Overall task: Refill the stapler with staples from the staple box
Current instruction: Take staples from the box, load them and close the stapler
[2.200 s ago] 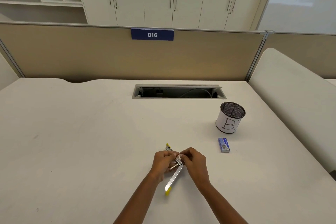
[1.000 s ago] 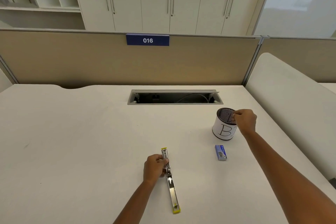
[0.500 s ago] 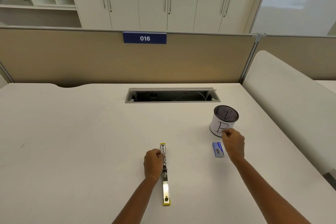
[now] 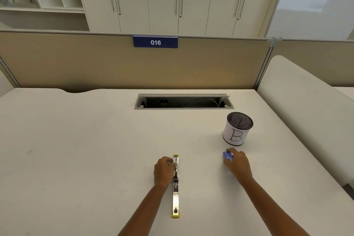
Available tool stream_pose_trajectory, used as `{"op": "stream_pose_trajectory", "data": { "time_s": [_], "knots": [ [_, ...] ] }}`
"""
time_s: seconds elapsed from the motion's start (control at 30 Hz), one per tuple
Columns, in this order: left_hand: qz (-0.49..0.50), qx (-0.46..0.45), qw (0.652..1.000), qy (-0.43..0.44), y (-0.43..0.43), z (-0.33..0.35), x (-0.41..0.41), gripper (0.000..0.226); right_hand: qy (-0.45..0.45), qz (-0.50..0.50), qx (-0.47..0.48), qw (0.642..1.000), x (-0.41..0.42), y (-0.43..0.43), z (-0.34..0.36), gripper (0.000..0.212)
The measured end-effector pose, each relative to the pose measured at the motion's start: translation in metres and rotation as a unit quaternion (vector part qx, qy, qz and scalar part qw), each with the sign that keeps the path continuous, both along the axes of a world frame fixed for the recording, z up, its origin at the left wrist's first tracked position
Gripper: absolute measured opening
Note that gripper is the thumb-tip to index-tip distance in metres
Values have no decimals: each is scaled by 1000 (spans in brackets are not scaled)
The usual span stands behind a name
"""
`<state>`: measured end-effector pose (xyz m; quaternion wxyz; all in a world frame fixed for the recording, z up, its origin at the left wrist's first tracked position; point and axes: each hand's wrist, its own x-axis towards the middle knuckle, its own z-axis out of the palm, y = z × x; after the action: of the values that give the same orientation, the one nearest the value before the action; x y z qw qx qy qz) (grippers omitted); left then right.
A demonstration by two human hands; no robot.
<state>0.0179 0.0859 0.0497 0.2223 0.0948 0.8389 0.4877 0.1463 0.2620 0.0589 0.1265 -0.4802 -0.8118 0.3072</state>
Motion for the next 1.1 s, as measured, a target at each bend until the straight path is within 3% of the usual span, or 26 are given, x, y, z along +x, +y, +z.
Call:
{"op": "stream_pose_trajectory", "data": {
  "time_s": [0.1, 0.2, 0.3, 0.37, 0.47, 0.53, 0.6, 0.77, 0.93, 1.1],
  "knots": [
    [12, 18, 1000, -16, -5, 3, -1, 22, 61, 8, -49, 997, 3, -12, 7, 41],
    [65, 29, 993, 92, -9, 11, 2, 22, 140, -6, -103, 985, 5, -32, 16, 35],
    [68, 147, 971, 175, -10, 29, 16, 19, 198, 16, -123, 972, 2, -54, 23, 22],
    [14, 189, 973, 132, -7, 37, 25, 18, 225, 39, -132, 965, -2, -69, 29, 17],
    [-59, 222, 972, -57, -2, 46, 33, 18, 246, 71, -127, 958, -10, -88, 41, 13],
    [-89, 282, 938, -183, -3, 47, 36, 20, 251, 87, -102, 959, -14, -97, 46, 11],
    [-91, 360, 893, -253, -5, 46, 36, 20, 259, 94, -73, 959, -17, -104, 49, 9],
    [-36, 441, 842, -308, -5, 37, 35, 17, 273, 89, -54, 956, -22, -112, 50, 6],
    [64, 494, 797, -341, 3, 37, 36, 23, 288, 94, -14, 953, -24, -126, 44, 25],
    [102, 475, 810, -330, 7, 38, 34, 25, 303, 93, 69, 946, -24, -134, 42, 22]
  ]
}}
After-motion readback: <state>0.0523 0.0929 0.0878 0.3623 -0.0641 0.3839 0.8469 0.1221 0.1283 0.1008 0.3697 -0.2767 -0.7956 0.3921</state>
